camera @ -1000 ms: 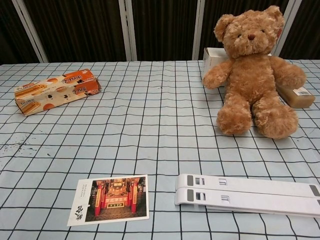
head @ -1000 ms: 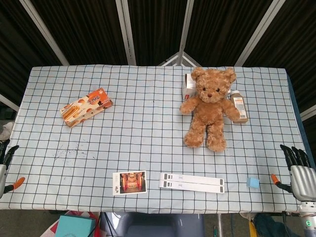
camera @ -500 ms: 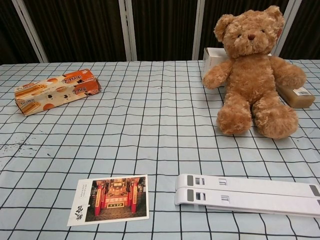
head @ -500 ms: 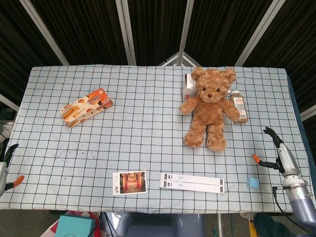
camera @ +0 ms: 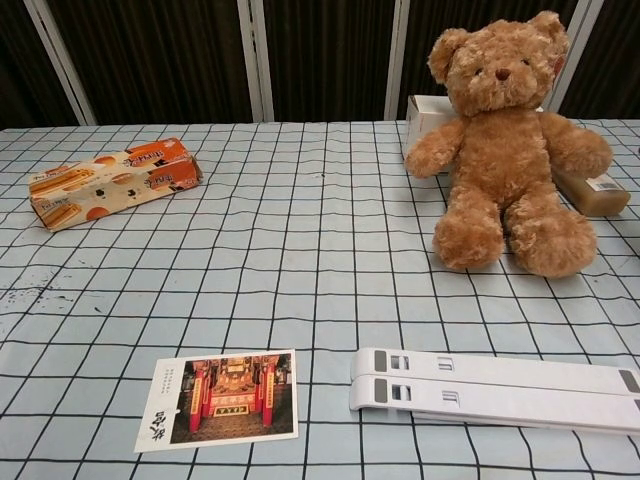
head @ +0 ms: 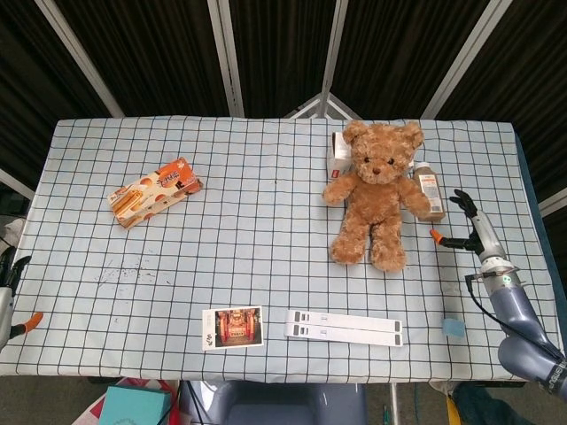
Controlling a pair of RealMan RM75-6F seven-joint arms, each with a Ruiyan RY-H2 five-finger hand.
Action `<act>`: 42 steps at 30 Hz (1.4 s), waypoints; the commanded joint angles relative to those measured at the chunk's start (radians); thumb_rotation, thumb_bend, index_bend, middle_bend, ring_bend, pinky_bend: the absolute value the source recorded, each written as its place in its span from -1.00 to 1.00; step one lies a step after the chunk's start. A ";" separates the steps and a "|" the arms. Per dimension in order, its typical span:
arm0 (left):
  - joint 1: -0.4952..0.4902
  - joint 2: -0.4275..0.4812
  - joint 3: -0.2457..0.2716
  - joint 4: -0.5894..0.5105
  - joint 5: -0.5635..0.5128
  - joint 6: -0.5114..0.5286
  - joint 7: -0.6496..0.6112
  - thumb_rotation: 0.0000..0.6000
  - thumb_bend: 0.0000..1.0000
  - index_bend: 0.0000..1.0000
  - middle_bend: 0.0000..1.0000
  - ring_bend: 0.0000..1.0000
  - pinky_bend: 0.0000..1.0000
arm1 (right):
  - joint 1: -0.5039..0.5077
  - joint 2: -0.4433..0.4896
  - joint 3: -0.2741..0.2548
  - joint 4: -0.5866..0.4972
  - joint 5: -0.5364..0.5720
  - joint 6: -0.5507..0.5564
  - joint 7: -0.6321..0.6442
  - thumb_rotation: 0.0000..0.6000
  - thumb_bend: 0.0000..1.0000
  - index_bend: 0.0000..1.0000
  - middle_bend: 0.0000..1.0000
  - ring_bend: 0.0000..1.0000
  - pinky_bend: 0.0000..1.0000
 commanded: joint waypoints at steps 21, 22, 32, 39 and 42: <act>-0.019 -0.013 -0.019 0.010 -0.055 -0.022 0.031 1.00 -0.51 -0.73 -1.00 -1.00 -0.94 | 0.196 -0.222 0.010 0.243 0.328 -0.006 -0.297 1.00 -0.42 -0.41 -0.34 -0.55 -1.00; -0.019 -0.013 -0.019 0.010 -0.056 -0.023 0.032 1.00 -0.51 -0.73 -1.00 -1.00 -0.94 | 0.198 -0.226 0.012 0.247 0.331 -0.002 -0.299 1.00 -0.42 -0.38 -0.31 -0.53 -1.00; -0.025 -0.017 -0.017 0.011 -0.064 -0.028 0.041 1.00 -0.51 -0.73 -1.00 -1.00 -0.94 | 0.219 -0.298 0.043 0.349 0.386 0.030 -0.358 1.00 -0.42 -0.19 -0.15 -0.42 -1.00; -0.028 -0.020 -0.016 0.012 -0.070 -0.029 0.048 1.00 -0.51 -0.74 -1.00 -1.00 -0.94 | 0.225 -0.333 0.067 0.401 0.394 0.031 -0.388 1.00 -0.42 -0.04 0.00 -0.31 -1.00; -0.030 -0.022 -0.015 0.012 -0.071 -0.030 0.052 1.00 -0.51 -0.74 -1.00 -1.00 -0.94 | 0.222 -0.341 0.077 0.407 0.391 0.036 -0.395 1.00 -0.42 0.01 0.04 -0.28 -1.00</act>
